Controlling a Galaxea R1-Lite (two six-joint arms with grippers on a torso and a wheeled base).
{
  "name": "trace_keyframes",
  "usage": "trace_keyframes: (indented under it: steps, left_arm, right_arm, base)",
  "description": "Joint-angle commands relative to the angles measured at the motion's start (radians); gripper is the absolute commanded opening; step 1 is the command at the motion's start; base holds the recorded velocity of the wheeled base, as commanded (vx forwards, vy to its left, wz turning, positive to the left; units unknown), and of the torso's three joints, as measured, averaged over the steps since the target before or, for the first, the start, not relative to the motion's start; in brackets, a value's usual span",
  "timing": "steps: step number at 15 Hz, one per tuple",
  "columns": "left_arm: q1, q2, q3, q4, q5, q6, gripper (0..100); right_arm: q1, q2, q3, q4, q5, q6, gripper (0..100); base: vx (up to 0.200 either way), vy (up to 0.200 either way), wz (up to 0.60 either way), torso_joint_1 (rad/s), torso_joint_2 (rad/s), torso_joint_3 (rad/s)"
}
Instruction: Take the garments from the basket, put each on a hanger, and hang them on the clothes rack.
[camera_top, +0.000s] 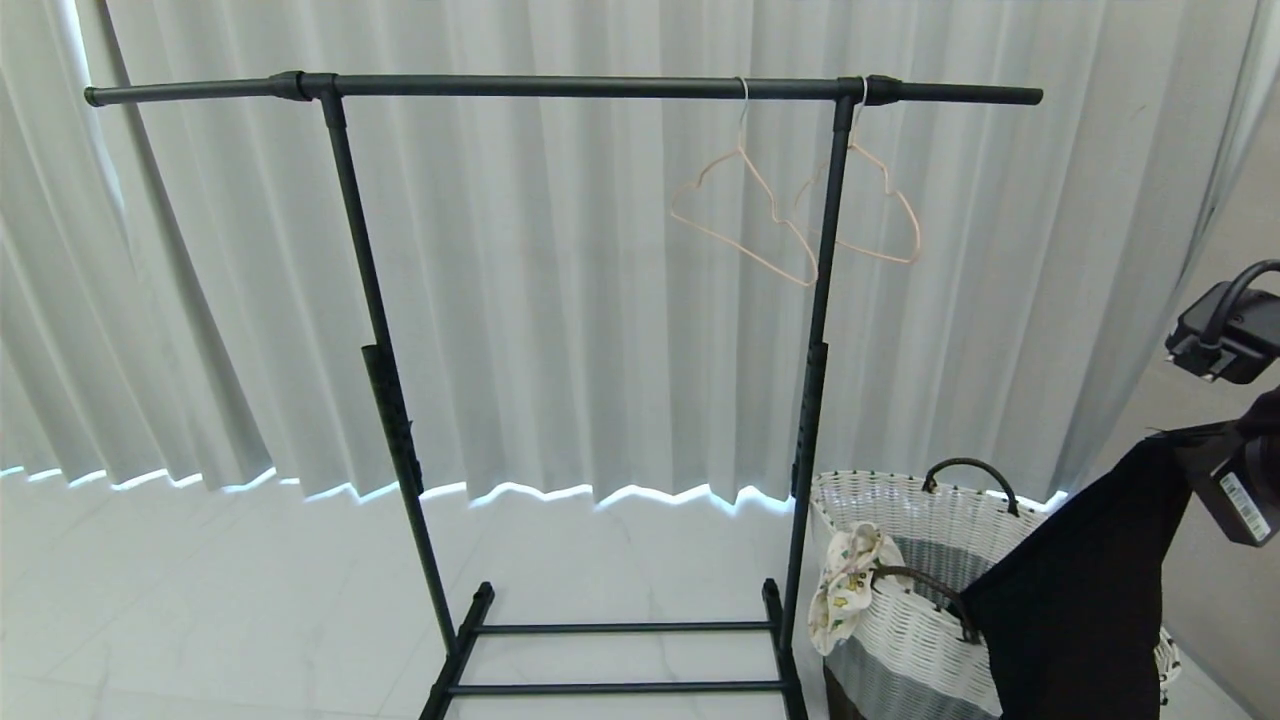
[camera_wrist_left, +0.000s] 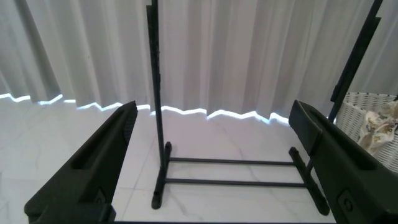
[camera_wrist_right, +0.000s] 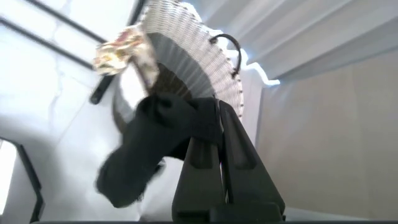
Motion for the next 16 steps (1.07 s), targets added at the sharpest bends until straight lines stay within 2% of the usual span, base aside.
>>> trace_keyframes:
  steps: [1,3,6,11,14,16]
  left_arm:
    - [0.0,0.002,0.0,0.0,0.0,0.0,100]
    - [0.0,0.002,0.0,0.0,0.0,0.0,100]
    - [0.0,0.002,0.0,0.0,0.0,0.0,100]
    - [0.0,0.002,0.0,0.0,-0.008,0.031,100]
    - [0.0,0.002,0.0,0.0,-0.011,0.045,100]
    - [0.0,0.002,0.0,-0.001,-0.005,0.0,100]
  right_arm:
    - [0.022,-0.006,-0.002,-0.003,0.001,0.0,0]
    - [0.026,-0.006,-0.002,-0.003,0.001,0.0,0]
    - [0.052,-0.002,0.003,-0.003,0.005,0.011,0]
    - [0.277,0.112,0.001,-0.029,0.004,0.218,0]
    - [0.369,0.212,-0.004,-0.135,0.002,0.242,0]
    - [0.421,0.285,-0.04,-0.161,0.002,0.253,0]
  base:
    - [-0.2,0.0,0.0,0.002,0.01,0.007]
    - [-0.2,0.0,0.0,0.002,0.01,0.007]
    - [0.0,0.0,0.0,0.0,0.0,0.0]
    - [0.0,0.0,0.0,0.0,0.0,0.0]
    - [0.0,0.0,0.0,0.0,0.0,0.0]
    - [0.0,0.0,0.0,0.0,0.0,0.0]
